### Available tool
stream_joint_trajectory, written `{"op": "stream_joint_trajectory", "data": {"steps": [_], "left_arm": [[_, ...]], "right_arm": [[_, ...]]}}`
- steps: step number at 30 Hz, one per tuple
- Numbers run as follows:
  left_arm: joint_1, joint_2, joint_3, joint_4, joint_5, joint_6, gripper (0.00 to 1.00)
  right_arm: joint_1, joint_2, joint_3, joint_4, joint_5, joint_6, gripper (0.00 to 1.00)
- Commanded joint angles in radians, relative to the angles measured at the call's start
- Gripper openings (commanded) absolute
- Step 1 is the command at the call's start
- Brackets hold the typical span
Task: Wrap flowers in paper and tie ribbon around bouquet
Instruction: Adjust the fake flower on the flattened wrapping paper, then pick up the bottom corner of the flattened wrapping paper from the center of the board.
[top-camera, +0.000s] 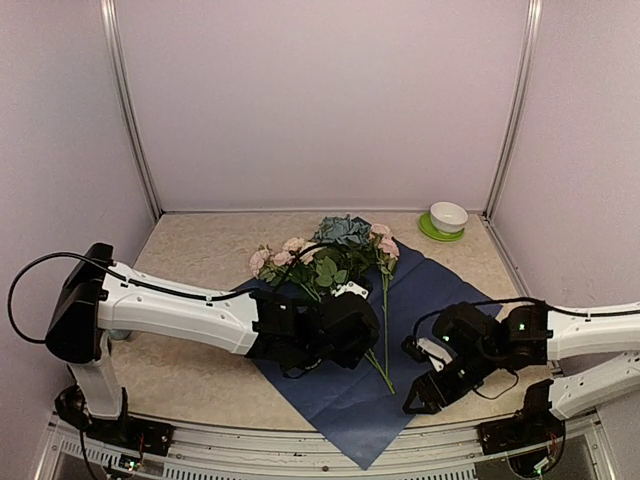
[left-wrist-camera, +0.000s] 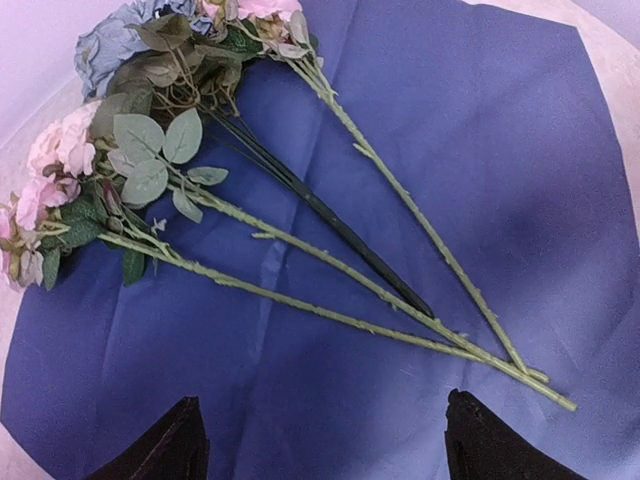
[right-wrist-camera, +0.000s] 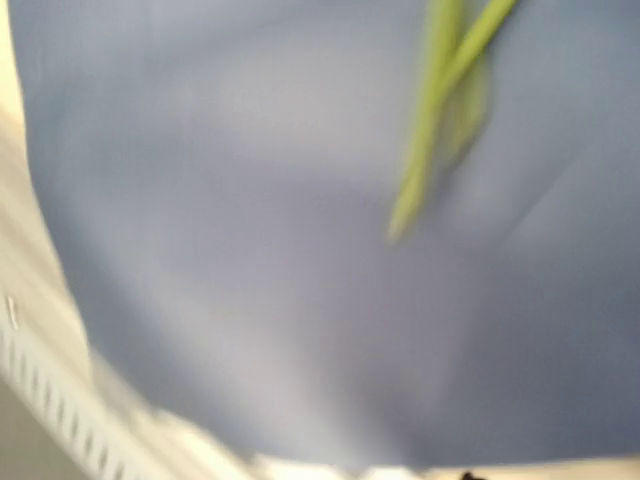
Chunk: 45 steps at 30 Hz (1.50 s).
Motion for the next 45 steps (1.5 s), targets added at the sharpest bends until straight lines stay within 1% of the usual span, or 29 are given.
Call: {"op": "stream_joint_trajectory", "data": {"steps": [1,3,4,7,10,14,17,20,22,27,30,32,33,35,38,39,41,43,45], "left_arm": [[-0.038,-0.004,0.022,-0.129,-0.062,-0.153,0.80],[-0.051,-0.025,0.006,-0.139,-0.065,-0.181,0.80],[-0.059,-0.040,-0.001,-0.142,-0.069,-0.190,0.80],[-0.066,-0.073,-0.022,-0.144,-0.065,-0.188,0.80],[-0.064,-0.107,-0.040,-0.145,-0.071,-0.176,0.81],[-0.061,-0.176,-0.105,-0.101,-0.064,-0.151,0.82],[-0.060,-0.243,-0.167,-0.040,-0.076,-0.108,0.83],[-0.042,-0.302,-0.218,0.017,-0.071,-0.073,0.84],[-0.023,-0.339,-0.248,0.058,-0.045,-0.056,0.84],[0.013,-0.411,-0.314,0.152,0.009,0.039,0.83],[0.022,-0.442,-0.371,0.220,0.039,0.098,0.83],[0.023,-0.465,-0.414,0.268,0.080,0.141,0.83],[0.024,-0.479,-0.443,0.297,0.106,0.172,0.83],[0.025,-0.515,-0.516,0.376,0.207,0.249,0.83],[0.021,-0.579,-0.634,0.505,0.407,0.341,0.81],[0.020,-0.598,-0.672,0.570,0.460,0.366,0.81],[0.016,-0.618,-0.750,0.665,0.570,0.421,0.81],[0.012,-0.603,-0.798,0.702,0.617,0.500,0.86],[-0.001,-0.557,-0.803,0.677,0.608,0.586,0.90]], "right_arm": [[0.128,0.022,-0.099,0.188,-0.128,0.189,0.62],[0.146,0.029,-0.102,0.187,-0.082,0.189,0.72],[0.150,0.025,-0.106,0.185,-0.075,0.191,0.73],[0.155,-0.017,-0.151,0.210,-0.079,0.220,0.75],[0.157,-0.035,-0.215,0.303,-0.122,0.270,0.76],[0.155,0.036,-0.205,0.371,-0.100,0.309,0.76],[0.156,0.122,-0.192,0.432,-0.120,0.321,0.74],[0.156,0.217,-0.192,0.520,-0.183,0.337,0.68],[0.156,0.241,-0.179,0.545,-0.195,0.355,0.61],[0.127,0.196,-0.128,0.525,-0.128,0.384,0.36],[0.068,0.185,-0.103,0.506,-0.138,0.370,0.18],[0.039,0.175,-0.099,0.520,-0.159,0.384,0.10],[0.030,0.170,-0.096,0.534,-0.175,0.394,0.08],[0.017,0.168,-0.088,0.541,-0.182,0.409,0.03],[-0.010,0.187,-0.060,0.509,-0.195,0.405,0.02],[-0.020,0.198,-0.046,0.494,-0.201,0.398,0.02],[-0.037,0.221,-0.013,0.464,-0.203,0.376,0.01],[-0.052,0.256,0.025,0.433,-0.200,0.348,0.00],[-0.071,0.296,0.066,0.401,-0.202,0.318,0.00]]}}
